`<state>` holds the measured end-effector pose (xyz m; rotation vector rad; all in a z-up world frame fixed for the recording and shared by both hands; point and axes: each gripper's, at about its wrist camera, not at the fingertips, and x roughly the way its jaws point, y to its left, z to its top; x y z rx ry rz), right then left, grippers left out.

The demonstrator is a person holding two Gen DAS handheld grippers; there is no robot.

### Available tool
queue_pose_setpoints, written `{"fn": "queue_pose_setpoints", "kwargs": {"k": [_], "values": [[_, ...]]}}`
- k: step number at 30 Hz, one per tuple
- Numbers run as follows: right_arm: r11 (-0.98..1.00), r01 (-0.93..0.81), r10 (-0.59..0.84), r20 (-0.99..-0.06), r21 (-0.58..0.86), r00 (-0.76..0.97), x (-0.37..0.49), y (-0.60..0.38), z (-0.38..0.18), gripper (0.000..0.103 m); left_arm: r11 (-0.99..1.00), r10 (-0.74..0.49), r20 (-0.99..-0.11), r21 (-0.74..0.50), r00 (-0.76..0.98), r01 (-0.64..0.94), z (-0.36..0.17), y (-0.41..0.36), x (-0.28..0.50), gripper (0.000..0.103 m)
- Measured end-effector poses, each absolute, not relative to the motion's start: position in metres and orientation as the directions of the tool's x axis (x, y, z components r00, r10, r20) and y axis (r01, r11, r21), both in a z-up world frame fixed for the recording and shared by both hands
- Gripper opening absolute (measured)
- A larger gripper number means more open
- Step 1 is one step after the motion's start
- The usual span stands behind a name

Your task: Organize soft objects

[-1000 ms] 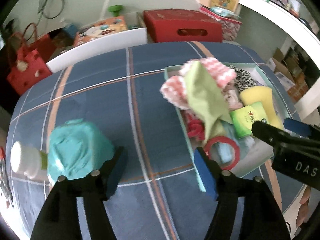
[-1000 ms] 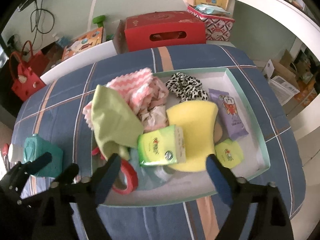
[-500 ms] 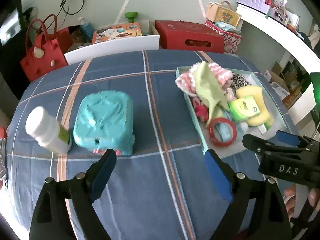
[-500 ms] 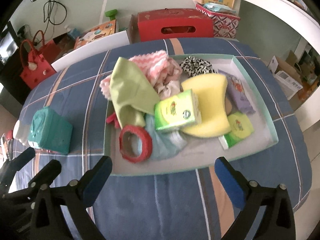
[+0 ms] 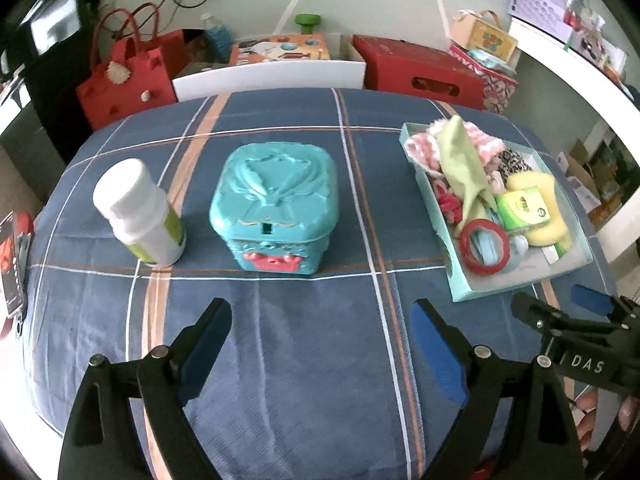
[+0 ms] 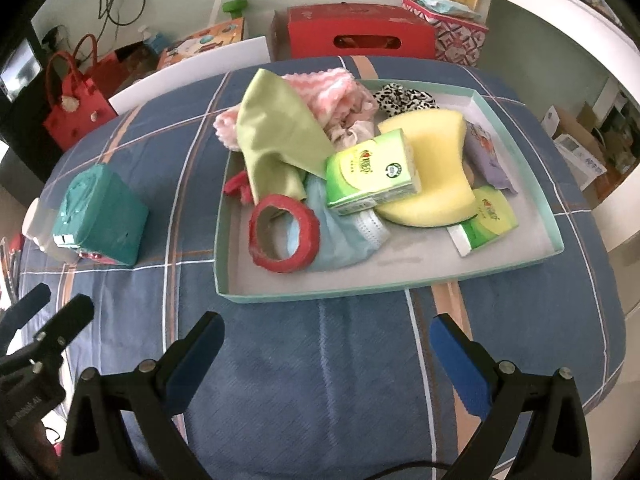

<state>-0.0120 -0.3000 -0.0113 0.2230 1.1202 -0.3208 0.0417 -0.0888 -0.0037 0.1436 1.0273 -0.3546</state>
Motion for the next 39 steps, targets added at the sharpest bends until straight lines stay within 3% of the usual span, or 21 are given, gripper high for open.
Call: {"fn": "queue_pose_setpoints", "kwargs": {"k": [9, 39], "values": [[0.942, 0.335, -0.142, -0.9, 0.005, 0.413, -0.008, -0.287, -0.011, 0.103, 0.95, 0.039, -0.844, 0.197, 0.534, 0.241, -0.011, -0.089, 0.042, 0.091], [0.953, 0.302, -0.149, -0.896, -0.018, 0.418, 0.0, -0.283, -0.021, 0.103, 0.949, 0.017, -0.879, 0.165, 0.477, 0.269, -0.022, -0.086, 0.055, 0.091]]}}
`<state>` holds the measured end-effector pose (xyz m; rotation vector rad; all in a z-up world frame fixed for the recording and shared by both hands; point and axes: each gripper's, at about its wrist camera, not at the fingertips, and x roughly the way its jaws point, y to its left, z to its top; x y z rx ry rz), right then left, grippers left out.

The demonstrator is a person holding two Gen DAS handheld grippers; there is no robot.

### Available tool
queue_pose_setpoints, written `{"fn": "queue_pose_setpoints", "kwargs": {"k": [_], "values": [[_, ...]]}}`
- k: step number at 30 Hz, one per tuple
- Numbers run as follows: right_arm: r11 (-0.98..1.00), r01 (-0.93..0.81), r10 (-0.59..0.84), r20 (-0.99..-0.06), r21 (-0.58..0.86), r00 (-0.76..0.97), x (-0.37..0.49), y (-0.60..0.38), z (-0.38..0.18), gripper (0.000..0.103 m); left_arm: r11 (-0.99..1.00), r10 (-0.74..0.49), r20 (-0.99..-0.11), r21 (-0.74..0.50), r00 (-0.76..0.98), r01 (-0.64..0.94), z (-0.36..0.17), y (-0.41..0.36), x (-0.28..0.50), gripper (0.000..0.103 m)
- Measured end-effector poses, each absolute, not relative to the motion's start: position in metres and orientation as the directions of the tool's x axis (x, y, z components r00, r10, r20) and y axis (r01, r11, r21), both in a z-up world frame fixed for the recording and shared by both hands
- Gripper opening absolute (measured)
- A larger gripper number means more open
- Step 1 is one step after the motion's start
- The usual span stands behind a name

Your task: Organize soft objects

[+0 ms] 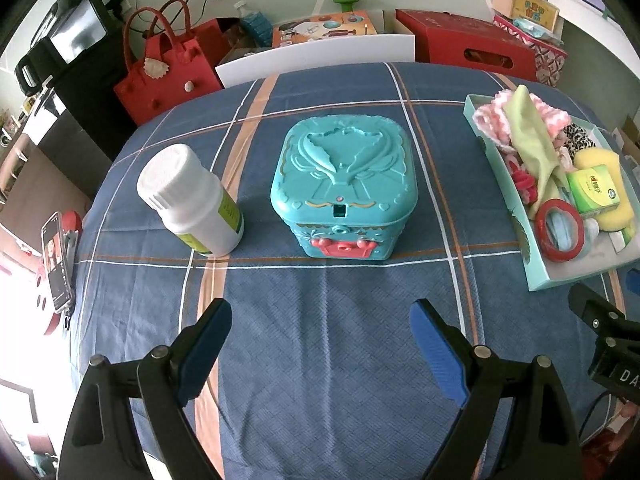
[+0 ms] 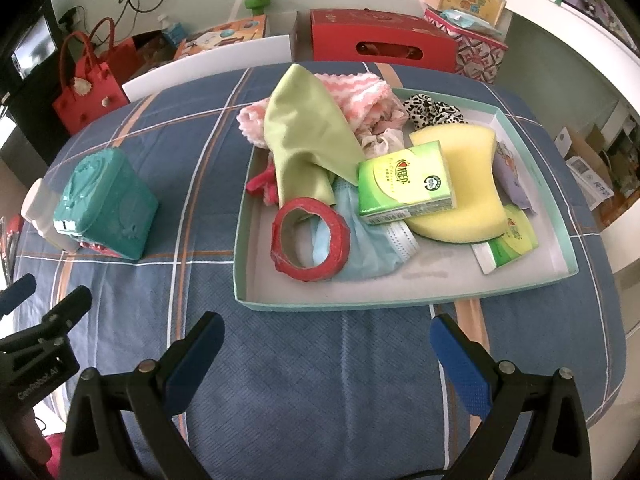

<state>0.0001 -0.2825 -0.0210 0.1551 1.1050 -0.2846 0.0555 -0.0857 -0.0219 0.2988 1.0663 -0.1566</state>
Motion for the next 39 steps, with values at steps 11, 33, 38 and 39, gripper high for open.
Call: {"fn": "queue_pose_setpoints", "kwargs": {"k": [11, 33, 38, 39], "values": [[0.953, 0.301, -0.15, -0.895, -0.018, 0.42, -0.0004, -0.2839, -0.0209, 0.103, 0.95, 0.014, -0.882, 0.159, 0.471, 0.269, -0.023, -0.0844, 0.0567, 0.091], [0.952, 0.304, -0.153, -0.897, -0.021, 0.415, -0.0009, -0.2838, -0.0243, 0.103, 0.946, -0.004, -0.889, 0.145, 0.458, 0.289, -0.0233, -0.0847, 0.0559, 0.091], [0.953, 0.303, -0.153, -0.897, -0.022, 0.415, 0.0006, -0.2839, -0.0241, 0.103, 0.946, -0.011, -0.891, 0.139, 0.455, 0.294, -0.0228, -0.0845, 0.0556, 0.091], [0.953, 0.302, -0.152, -0.897, -0.022, 0.414, 0.0004, -0.2839, -0.0244, 0.103, 0.945, -0.011, -0.891, 0.139, 0.455, 0.295, -0.0227, -0.0847, 0.0557, 0.091]]}}
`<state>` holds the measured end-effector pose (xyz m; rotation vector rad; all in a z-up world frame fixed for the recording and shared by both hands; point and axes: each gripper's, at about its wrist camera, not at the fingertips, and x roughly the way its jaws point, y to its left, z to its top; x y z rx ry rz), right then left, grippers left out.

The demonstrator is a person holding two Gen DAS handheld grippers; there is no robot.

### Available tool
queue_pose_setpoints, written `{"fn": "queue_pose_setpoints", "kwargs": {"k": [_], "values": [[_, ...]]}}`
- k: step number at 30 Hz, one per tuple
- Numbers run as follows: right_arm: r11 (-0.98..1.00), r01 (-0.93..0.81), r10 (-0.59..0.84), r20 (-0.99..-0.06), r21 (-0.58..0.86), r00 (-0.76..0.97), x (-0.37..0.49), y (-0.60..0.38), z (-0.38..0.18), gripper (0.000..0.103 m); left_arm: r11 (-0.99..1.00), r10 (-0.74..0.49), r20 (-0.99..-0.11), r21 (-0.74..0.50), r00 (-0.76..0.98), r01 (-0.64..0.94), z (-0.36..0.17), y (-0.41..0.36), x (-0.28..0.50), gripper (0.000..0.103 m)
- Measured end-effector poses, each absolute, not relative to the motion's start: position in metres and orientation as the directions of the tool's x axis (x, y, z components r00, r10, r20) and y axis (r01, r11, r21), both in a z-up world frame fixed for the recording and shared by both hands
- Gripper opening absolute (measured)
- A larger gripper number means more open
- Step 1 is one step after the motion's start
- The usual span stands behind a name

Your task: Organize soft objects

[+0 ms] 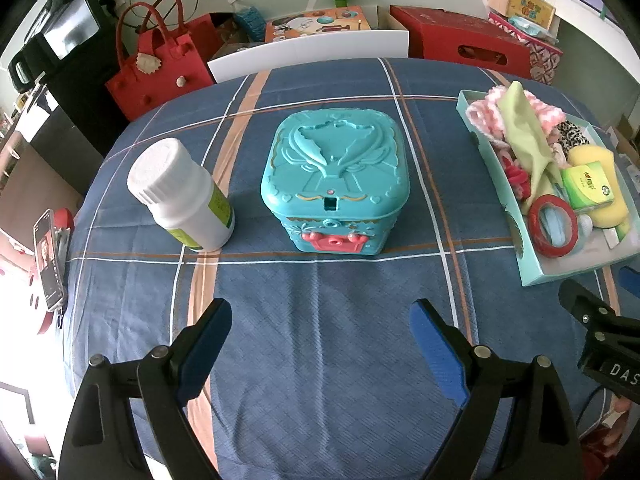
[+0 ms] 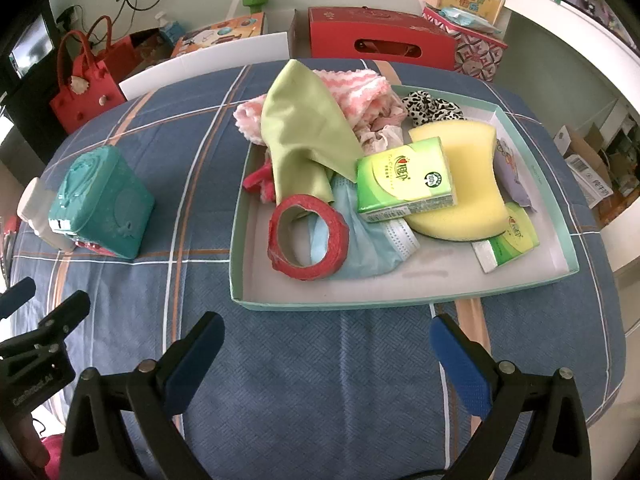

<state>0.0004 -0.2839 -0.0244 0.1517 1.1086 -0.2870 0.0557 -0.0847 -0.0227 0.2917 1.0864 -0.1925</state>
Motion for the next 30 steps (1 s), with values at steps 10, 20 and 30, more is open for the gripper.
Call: {"fn": "queue_pose_setpoints", "kwargs": {"k": [10, 20, 30], "values": [[0.953, 0.301, -0.151, -0.9, -0.023, 0.41, 0.0022, -0.2828, -0.026, 0.103, 0.943, -0.016, -0.894, 0.136, 0.448, 0.305, -0.0234, -0.0848, 0.0566, 0.091], [0.953, 0.301, -0.15, -0.9, -0.022, 0.409, 0.0024, -0.2829, -0.026, 0.103, 0.942, -0.014, -0.895, 0.138, 0.447, 0.306, -0.0241, -0.0849, 0.0569, 0.091], [0.953, 0.302, -0.151, -0.9, -0.023, 0.409, 0.0027, -0.2829, -0.0259, 0.103, 0.942, -0.016, -0.895, 0.136, 0.446, 0.307, -0.0244, -0.0851, 0.0567, 0.091]]}}
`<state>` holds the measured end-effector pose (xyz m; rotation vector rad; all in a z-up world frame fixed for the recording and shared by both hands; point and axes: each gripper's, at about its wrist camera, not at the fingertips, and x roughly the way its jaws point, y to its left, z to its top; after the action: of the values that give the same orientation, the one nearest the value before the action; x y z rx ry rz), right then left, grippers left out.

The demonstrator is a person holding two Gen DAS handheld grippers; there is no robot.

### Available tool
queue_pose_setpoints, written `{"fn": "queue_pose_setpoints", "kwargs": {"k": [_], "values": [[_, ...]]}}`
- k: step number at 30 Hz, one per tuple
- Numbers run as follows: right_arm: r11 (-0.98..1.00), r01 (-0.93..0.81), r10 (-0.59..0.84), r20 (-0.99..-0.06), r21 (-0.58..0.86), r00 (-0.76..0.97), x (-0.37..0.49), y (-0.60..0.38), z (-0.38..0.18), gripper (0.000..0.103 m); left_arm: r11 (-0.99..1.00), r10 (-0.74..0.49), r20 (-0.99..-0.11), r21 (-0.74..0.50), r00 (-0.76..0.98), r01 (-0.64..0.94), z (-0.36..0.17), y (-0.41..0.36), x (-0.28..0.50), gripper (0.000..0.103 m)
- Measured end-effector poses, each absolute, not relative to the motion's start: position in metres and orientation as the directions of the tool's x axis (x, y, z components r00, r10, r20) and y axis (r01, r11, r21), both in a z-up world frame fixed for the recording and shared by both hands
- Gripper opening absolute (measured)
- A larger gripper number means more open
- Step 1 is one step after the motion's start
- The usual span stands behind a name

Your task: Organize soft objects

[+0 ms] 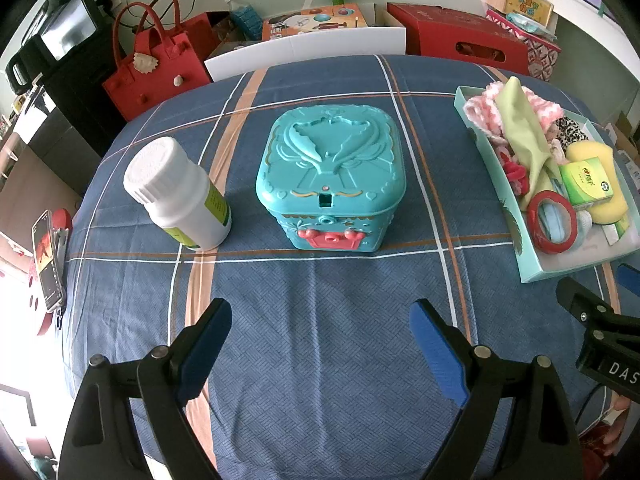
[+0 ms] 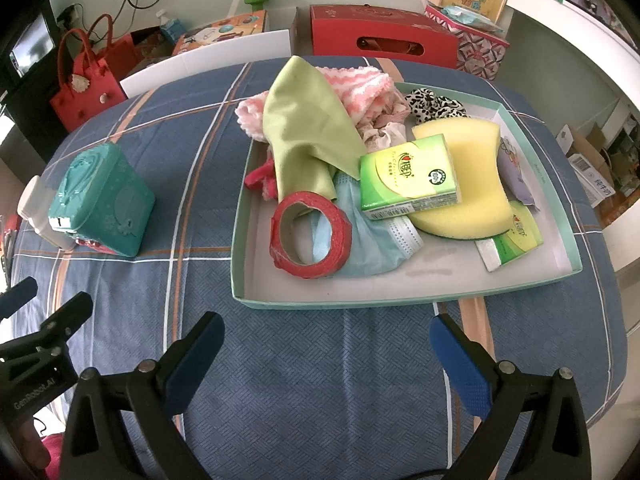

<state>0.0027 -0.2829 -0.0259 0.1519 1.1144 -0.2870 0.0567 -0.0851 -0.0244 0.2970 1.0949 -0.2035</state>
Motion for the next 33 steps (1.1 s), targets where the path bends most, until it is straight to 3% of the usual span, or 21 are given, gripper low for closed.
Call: {"fn": "queue_pose_setpoints", "kwargs": {"k": [33], "values": [[0.954, 0.298, -0.158, -0.902, -0.035, 0.403, 0.0004, -0.2768, -0.0286, 0.103, 0.941, -0.076, -0.907, 0.073, 0.415, 0.331, -0.0265, -0.0848, 0.0567, 0.091]]}}
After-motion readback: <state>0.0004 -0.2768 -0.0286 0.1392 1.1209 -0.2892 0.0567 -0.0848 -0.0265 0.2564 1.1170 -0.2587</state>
